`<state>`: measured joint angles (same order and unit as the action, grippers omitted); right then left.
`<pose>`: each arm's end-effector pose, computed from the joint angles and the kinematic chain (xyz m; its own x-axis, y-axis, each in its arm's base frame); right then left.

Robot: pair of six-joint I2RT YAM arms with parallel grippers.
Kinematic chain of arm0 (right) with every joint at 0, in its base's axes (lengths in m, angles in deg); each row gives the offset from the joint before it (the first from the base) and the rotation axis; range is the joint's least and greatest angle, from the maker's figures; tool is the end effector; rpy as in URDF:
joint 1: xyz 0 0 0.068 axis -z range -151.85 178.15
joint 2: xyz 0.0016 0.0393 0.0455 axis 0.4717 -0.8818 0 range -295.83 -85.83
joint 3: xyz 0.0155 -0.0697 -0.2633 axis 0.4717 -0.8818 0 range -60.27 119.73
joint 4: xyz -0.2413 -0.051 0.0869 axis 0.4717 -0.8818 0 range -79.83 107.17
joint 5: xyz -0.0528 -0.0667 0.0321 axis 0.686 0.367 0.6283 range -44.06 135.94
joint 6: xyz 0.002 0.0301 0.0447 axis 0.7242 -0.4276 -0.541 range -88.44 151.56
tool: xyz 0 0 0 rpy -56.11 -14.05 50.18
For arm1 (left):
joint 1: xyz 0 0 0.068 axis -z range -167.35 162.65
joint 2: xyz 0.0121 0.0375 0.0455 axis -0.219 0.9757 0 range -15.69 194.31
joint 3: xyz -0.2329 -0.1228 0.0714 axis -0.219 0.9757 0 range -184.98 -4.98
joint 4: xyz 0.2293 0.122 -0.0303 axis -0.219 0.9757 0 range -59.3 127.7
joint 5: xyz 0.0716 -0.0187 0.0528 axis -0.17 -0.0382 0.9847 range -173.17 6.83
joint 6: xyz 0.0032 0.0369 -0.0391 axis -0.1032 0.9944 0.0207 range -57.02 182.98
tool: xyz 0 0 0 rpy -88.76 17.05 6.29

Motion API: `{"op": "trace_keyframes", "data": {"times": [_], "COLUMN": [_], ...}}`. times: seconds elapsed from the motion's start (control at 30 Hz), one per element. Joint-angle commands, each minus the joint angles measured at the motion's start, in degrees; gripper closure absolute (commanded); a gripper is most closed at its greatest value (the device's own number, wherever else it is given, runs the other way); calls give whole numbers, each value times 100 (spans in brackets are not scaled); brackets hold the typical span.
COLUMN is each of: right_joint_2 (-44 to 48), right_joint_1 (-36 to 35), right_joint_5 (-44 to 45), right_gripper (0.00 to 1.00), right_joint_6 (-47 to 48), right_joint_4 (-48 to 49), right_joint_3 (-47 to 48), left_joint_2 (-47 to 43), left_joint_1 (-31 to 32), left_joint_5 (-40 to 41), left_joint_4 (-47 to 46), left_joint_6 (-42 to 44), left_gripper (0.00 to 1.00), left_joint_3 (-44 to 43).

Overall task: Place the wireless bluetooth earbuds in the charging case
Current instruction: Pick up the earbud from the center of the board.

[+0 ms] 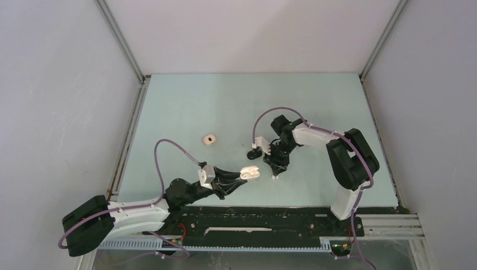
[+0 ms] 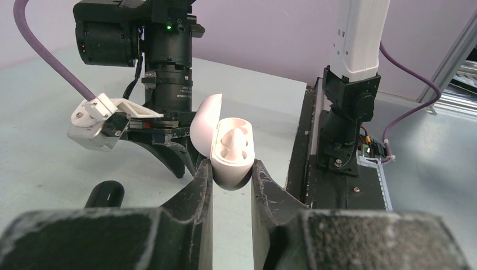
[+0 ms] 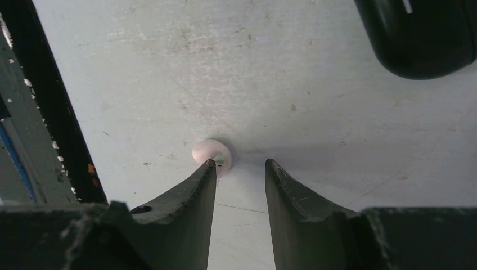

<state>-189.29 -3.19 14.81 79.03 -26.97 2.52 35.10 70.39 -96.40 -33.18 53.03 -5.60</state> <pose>0.2601 0.1800 0.1520 -0.2176 -0.8710 -0.4406 -0.9547 0.0961 0.2816 0.0794 -0.1410 0.1942 -0.0381 -0.2547 -0.9663 0.9495 0.2920 -0.1144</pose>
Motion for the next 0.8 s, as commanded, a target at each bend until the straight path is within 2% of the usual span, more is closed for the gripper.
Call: {"op": "trace_keyframes", "data": {"times": [0.0,0.33,0.63,0.77], "right_joint_2": [-112,-165,-32,334], "right_joint_1": [-47,-116,-122,-135], "right_joint_5": [-313,-358,-430,-252], "right_gripper": [60,62,89,98], "right_joint_6": [194,236,214,102], "right_joint_4": [-284,-453,-584,-664], "right_joint_3": [207,208,201,206], "left_joint_2": [32,113,176,172], "left_joint_1": [-34,-30,-34,-34], "left_joint_5": [1,-54,-92,-100], "left_joint_4": [-184,-117,-90,-64], "left_joint_6": [124,134,134,142], "left_gripper": [100,100,100,100], "left_joint_3": [374,307,265,262]}}
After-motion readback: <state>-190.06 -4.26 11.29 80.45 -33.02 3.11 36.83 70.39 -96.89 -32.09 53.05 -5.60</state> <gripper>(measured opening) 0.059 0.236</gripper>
